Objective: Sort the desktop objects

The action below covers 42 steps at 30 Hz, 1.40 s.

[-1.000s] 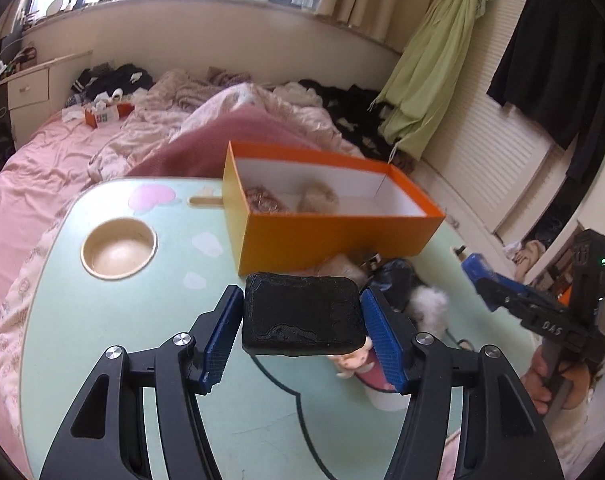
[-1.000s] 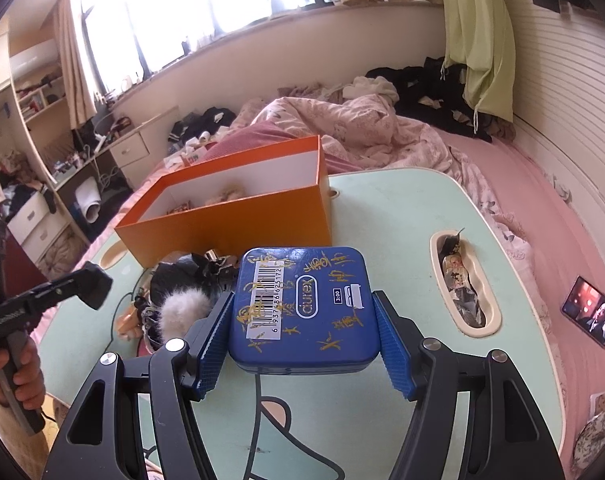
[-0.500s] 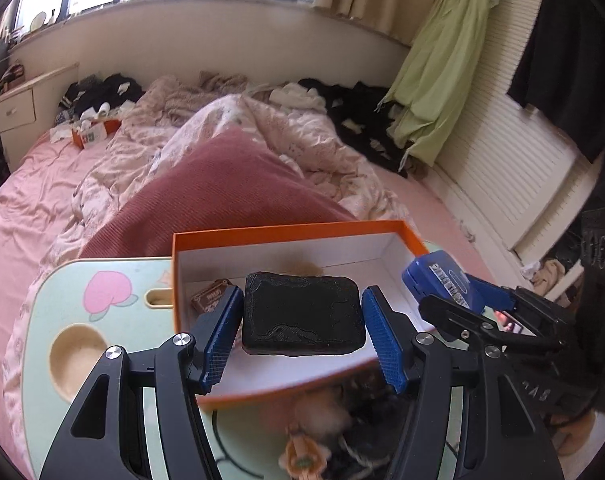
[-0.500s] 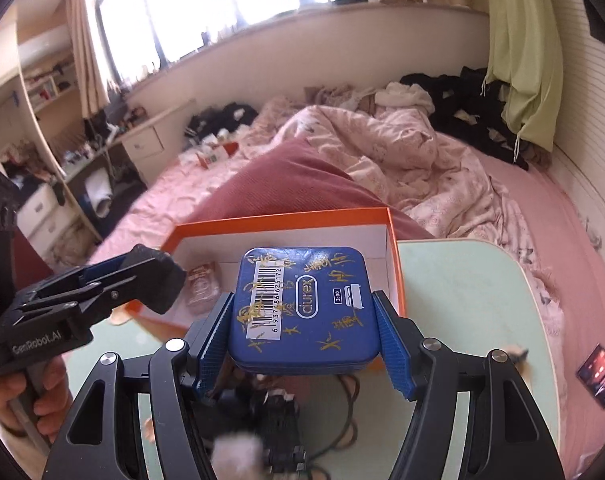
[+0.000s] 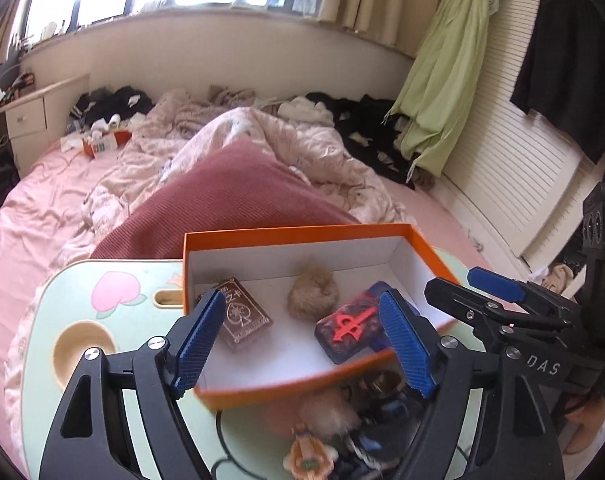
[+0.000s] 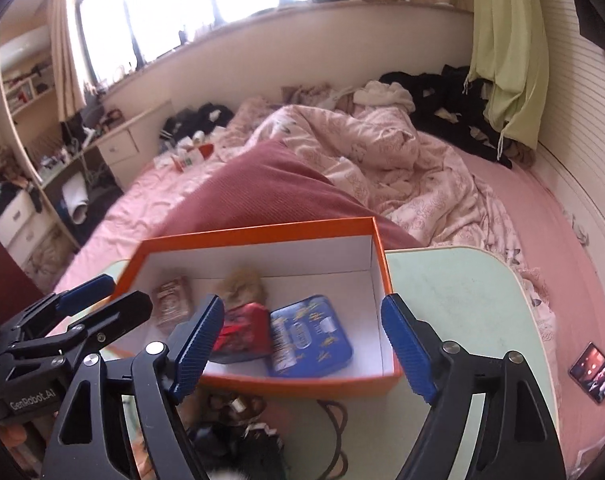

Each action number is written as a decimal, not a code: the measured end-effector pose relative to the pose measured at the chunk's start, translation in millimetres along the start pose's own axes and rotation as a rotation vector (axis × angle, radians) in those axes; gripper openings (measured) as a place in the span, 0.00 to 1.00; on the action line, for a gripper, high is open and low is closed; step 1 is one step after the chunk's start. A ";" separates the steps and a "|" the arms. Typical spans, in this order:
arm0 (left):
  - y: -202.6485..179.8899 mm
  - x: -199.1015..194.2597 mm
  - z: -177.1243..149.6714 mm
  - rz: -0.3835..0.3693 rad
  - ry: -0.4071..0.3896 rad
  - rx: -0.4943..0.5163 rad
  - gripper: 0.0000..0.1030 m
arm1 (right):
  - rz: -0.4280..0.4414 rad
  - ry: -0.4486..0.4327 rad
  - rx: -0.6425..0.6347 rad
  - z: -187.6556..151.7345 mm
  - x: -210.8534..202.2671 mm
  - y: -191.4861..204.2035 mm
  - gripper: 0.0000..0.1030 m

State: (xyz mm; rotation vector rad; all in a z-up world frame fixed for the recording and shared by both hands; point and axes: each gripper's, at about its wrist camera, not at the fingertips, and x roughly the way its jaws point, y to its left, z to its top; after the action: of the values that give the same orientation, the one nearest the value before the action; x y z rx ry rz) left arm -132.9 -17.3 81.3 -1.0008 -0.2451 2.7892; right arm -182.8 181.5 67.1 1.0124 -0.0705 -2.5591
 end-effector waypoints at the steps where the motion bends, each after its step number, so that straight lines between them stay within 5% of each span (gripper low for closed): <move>1: -2.2 -8.4 -3.1 -0.005 -0.007 0.013 0.77 | 0.009 -0.006 -0.009 -4.8 -8.2 1.8 0.79; 7: -13.0 -55.3 -54.5 0.014 0.003 0.101 0.80 | 0.040 0.012 -0.071 -56.8 -53.2 12.0 0.84; 16: -18.8 -43.5 -140.4 0.145 0.100 0.115 0.80 | -0.069 0.125 -0.163 -140.0 -56.7 16.6 0.84; 21: -22.4 -42.9 -144.0 0.169 0.078 0.119 0.83 | -0.098 0.150 -0.168 -149.8 -43.1 15.1 0.89; 24: -21.4 -40.9 -144.0 0.181 0.078 0.106 1.00 | -0.087 0.151 -0.166 -151.6 -39.0 13.2 1.00; 42: -20.3 -33.9 -145.8 0.165 0.079 0.120 1.00 | -0.100 0.130 -0.166 -152.8 -39.4 13.7 1.00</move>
State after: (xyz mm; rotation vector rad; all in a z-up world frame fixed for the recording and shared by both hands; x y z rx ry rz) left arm -11.6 9.4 -4.7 -1.1464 0.0161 2.8603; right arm -50.0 197.7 -17.6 1.1393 0.2301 -2.5300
